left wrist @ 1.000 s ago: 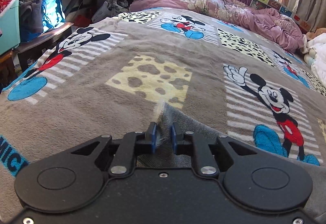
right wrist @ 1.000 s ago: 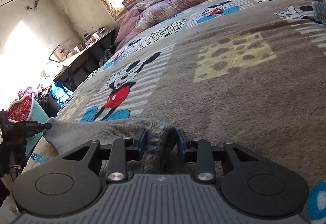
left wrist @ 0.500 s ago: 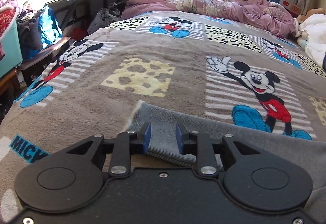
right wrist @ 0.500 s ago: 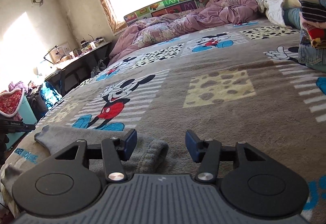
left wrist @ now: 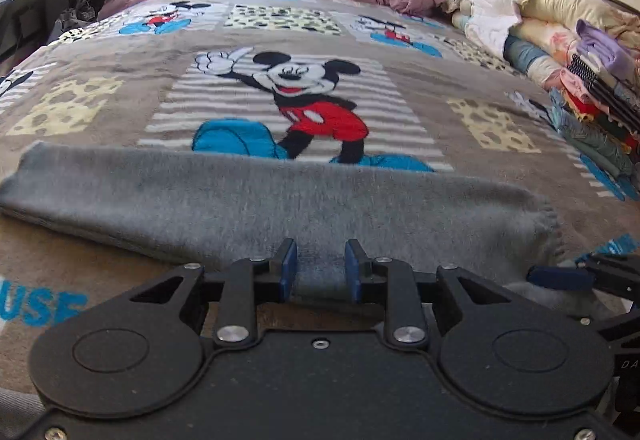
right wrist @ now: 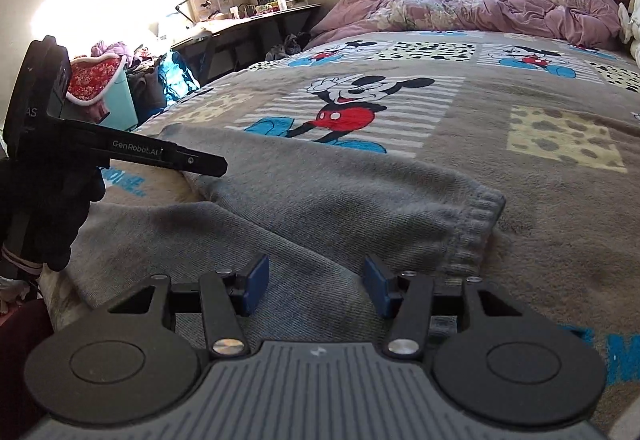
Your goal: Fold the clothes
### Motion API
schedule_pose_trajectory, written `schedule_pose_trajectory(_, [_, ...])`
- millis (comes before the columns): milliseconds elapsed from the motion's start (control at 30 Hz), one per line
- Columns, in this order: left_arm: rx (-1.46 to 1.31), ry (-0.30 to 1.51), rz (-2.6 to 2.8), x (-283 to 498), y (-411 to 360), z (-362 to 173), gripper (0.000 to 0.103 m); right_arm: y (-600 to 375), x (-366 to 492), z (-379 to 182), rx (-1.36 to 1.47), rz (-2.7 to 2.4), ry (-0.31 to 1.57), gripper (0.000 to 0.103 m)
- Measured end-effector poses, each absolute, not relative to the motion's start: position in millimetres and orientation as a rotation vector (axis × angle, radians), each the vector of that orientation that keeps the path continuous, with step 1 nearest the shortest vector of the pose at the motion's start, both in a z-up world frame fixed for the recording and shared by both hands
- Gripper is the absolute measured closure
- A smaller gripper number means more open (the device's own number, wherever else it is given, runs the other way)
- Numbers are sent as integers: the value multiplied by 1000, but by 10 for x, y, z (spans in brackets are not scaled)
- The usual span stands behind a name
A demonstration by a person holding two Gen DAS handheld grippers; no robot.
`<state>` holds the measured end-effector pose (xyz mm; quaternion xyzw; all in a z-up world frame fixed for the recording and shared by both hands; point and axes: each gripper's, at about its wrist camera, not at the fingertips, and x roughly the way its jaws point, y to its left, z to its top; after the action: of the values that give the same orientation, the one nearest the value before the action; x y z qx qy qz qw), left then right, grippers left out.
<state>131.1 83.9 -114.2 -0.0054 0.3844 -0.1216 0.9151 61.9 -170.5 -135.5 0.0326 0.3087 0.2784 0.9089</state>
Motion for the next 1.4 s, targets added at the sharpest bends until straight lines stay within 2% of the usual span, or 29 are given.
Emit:
schedule_pose_trajectory(167, [0,746,-245,1232,923,-1024,78,-1750,487,-1339,33,592,635,50])
schedule_pose_trajectory(333, [-55,689,-89,1472,1371,-886,78,-1776,388,-1293,5,594,611,50])
schedule_pose_trajectory(633, [-105,679,99,1480,1943,-963,77,-1787,259,-1308,-89,597,629,50])
schedule_pose_trajectory(767, [-117,677,102,1444,1985,-1004,63,-1818,100,-1194,-122,617,569,50])
schedule_pose_trajectory(900, [-86,758,99,1487,1938,-1120,62,-1751,116,-1313,-210,614,640,48])
schedule_pose_trajectory(1000, [-89,717,89,1376,1927,-955,62,-1753,63,-1266,-220,612,642,48])
schedule_pose_trajectory(1400, [278,589,4,303,1787,-522,61,-1811,-386,-1050,-359,668,494,47])
